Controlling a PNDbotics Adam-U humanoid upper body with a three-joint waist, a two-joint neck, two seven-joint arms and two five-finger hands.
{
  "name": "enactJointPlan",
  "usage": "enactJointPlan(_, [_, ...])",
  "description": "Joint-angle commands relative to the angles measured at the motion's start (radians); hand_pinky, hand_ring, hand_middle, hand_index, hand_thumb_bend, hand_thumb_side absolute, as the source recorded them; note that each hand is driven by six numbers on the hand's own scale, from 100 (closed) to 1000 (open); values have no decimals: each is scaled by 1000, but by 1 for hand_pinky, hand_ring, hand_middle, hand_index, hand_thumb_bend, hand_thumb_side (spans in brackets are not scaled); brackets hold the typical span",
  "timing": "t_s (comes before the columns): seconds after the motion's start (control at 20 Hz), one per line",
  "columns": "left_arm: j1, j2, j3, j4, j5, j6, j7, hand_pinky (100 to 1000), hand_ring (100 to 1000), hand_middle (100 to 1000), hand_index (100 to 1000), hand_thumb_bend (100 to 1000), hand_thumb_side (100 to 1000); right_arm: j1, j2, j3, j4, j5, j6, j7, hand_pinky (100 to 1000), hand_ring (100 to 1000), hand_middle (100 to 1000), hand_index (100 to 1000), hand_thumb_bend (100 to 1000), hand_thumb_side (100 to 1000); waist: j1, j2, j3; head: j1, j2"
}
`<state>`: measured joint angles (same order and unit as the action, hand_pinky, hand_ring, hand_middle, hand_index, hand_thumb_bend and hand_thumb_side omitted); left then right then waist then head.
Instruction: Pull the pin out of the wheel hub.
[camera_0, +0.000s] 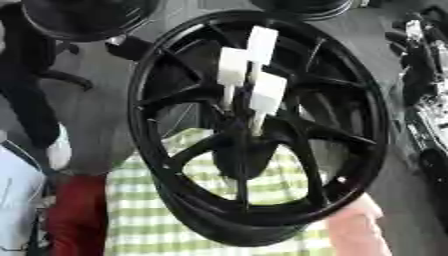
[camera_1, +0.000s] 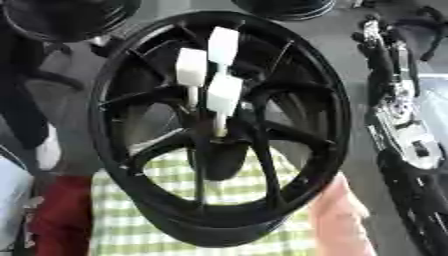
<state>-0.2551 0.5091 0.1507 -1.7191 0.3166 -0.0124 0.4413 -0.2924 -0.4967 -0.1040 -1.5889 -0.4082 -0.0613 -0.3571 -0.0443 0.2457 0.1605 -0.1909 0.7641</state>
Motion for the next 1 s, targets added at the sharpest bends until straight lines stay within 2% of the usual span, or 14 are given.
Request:
enactJointPlan(0.05, [-6,25,7,-14,-4,1,-1,683,896,939,914,262,915,-7,-24,-11,-23,6,-1,-2,930,799,759,794,100,569,2,-14,2,-3,-3])
enactJointPlan(0.65, [-7,28,5,-12,-5,3,-4,684,896,939,911,259,915,-7,-24,-9,-24,5,-1,0,930,799,760,794,100,572,1,-17,6,-2,-3])
enactJointPlan(1.0, [-14,57,-1,-25,-26,2,-16,685,892,927,905,260,894,-5,-27,-8,-27,4,1,0,930,799,761,796,100,573,0,-17,9,-10,4])
